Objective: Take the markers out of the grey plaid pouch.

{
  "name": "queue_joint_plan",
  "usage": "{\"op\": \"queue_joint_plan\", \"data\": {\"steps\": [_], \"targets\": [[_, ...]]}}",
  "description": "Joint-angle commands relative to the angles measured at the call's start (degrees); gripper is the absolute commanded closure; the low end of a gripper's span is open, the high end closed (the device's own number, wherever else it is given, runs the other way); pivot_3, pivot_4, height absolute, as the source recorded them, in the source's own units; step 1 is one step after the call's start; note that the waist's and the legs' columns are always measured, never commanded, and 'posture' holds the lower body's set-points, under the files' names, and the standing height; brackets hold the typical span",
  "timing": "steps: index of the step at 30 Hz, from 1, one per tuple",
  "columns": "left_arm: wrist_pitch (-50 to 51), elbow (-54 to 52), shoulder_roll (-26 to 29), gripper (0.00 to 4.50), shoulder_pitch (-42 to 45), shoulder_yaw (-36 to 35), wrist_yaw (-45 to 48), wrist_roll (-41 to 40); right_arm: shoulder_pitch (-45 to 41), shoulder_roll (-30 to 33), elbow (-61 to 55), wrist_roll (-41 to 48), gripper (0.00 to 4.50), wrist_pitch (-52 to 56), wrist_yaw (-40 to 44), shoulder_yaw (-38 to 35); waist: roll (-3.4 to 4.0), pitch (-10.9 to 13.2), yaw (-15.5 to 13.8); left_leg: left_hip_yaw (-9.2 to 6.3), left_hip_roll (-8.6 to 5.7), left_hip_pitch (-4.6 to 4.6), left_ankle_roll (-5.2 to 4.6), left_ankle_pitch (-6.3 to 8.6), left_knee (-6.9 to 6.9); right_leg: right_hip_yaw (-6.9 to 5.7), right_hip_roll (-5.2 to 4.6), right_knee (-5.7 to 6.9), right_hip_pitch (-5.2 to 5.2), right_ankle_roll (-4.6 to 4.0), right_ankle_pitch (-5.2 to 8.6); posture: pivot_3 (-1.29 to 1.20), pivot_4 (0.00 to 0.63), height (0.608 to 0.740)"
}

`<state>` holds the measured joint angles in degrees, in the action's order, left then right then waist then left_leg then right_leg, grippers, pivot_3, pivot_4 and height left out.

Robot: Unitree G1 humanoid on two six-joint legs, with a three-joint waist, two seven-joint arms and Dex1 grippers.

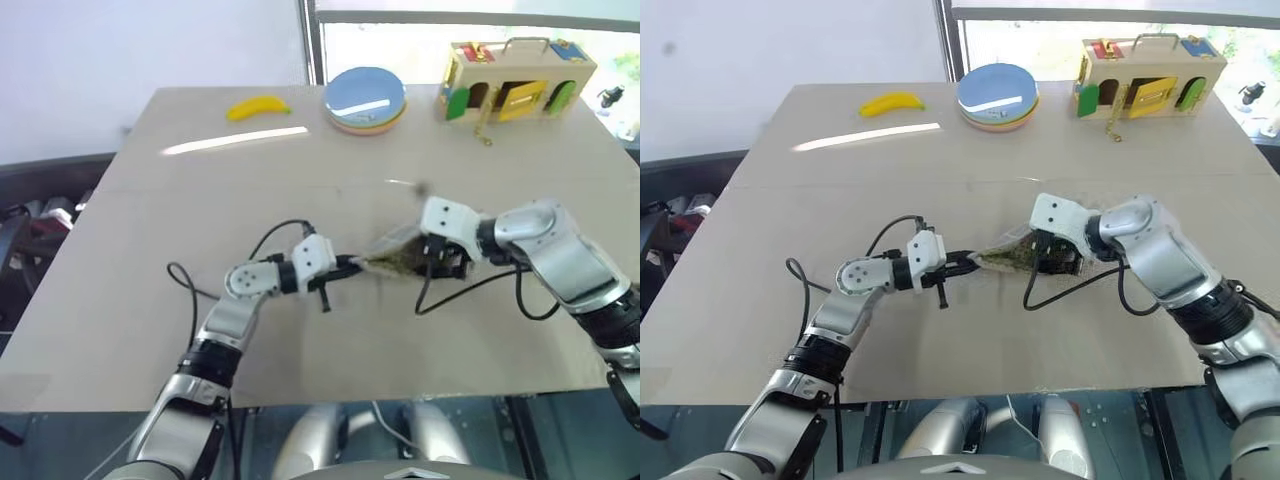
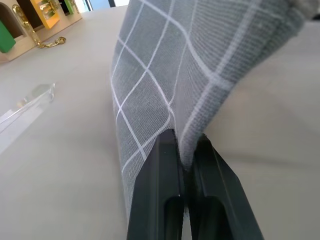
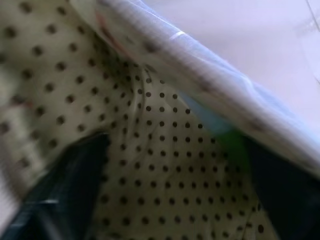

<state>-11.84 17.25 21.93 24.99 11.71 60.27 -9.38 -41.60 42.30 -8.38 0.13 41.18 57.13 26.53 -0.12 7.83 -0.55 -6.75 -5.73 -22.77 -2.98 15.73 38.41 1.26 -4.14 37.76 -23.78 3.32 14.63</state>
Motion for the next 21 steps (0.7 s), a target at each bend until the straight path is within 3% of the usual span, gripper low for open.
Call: {"op": "queue_joint_plan", "data": {"steps": [1,6,14,21], "targets": [[1.8,0.0,-1.1,4.5,0.7,-0.3,1.6,-2.4,-2.5,-2.2,3.9,-2.3,0.05,-4.7,-0.5,0.8,0.0,0.0,0.0,0.0,0.0,0.0,0.0,0.0,0.0,-0.01,0.0,0.0,0.0,0.0,0.0,0.0,0.15,0.74],[4.7,-0.1,-3.1,4.5,1.6,0.1,3.7,-4.3,-4.8,-4.2,9.2,-4.5,0.05,-6.7,2.3,2.8,0.0,0.0,0.1,-0.02,0.0,0.02,0.0,0.0,0.03,-0.05,0.01,0.04,0.01,0.0,0.0,0.0,0.15,0.74],[23.4,-13.4,-2.4,4.5,-1.6,-2.2,9.2,-18.1,-6.0,8.2,-7.2,-2.2,0.05,3.1,19.0,4.4,0.08,0.1,0.0,-0.08,-0.01,-0.15,-0.01,0.0,-0.01,-0.14,0.0,-0.09,-0.08,0.0,0.0,0.0,0.15,0.74],[34.1,-19.7,-0.2,4.5,-4.6,-1.8,10.5,-23.5,-7.7,12.2,-12.3,-0.9,0.05,8.3,22.3,4.8,0.08,0.1,0.7,-0.07,0.04,-0.02,0.01,-0.01,0.0,-0.06,0.0,0.0,0.0,0.0,0.0,0.0,0.15,0.74]]}}
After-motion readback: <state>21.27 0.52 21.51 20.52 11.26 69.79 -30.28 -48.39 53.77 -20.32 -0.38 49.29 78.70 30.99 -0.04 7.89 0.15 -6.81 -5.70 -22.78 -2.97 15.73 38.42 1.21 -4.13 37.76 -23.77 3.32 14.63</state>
